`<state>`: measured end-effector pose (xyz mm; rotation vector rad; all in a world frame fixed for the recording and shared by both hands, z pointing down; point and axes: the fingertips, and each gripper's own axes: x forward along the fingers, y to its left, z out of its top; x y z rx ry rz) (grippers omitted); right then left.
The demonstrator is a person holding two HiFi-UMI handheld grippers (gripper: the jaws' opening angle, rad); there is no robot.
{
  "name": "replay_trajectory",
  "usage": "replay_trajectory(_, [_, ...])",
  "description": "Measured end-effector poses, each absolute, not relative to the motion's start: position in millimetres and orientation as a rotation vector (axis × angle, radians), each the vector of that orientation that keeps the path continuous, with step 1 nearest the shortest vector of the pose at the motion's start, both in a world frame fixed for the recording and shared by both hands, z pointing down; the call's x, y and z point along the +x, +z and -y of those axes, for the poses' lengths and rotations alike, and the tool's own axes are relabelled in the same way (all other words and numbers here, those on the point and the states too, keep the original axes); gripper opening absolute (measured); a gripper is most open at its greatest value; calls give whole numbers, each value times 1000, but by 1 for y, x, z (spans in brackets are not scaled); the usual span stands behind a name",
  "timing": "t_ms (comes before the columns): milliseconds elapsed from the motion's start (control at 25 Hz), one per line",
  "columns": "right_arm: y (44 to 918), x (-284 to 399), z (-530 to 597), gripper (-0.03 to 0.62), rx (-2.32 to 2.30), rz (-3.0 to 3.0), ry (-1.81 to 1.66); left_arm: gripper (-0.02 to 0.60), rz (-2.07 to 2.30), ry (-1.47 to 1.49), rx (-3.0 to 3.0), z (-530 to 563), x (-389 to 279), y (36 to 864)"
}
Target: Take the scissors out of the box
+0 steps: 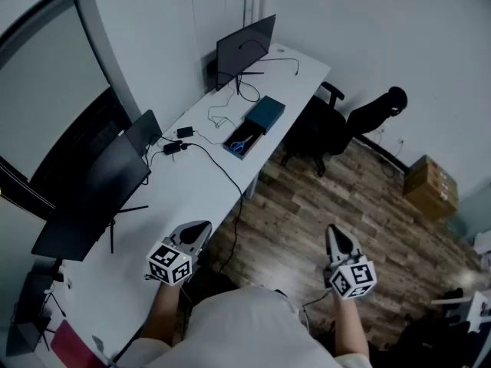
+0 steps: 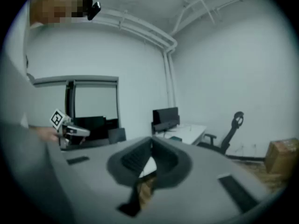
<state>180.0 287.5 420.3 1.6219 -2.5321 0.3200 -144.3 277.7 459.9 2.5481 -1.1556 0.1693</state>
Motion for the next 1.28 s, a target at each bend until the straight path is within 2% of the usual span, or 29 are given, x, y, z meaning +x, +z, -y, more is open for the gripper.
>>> replay_trajectory(1280, [425,133,-296,34,1696,2465,355,32,1031,163,2578,-261,-188,477])
